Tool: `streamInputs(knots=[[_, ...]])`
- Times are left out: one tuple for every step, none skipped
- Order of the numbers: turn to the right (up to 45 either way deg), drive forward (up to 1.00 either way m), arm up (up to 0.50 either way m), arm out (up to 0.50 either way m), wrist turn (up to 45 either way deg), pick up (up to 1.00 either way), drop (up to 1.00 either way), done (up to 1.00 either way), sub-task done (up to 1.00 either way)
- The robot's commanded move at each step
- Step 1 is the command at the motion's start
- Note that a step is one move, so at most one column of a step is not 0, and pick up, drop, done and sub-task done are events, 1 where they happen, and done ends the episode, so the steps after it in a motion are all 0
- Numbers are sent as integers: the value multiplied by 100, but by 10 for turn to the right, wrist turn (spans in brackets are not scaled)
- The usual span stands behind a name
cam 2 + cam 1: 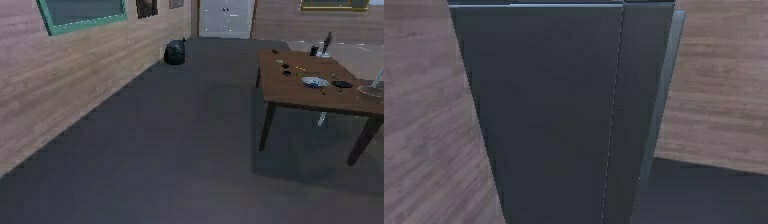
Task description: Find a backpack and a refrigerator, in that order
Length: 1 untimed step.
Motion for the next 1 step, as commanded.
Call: streamInputs(knots=[[0,0,0,0,0,0,0,100,0]])
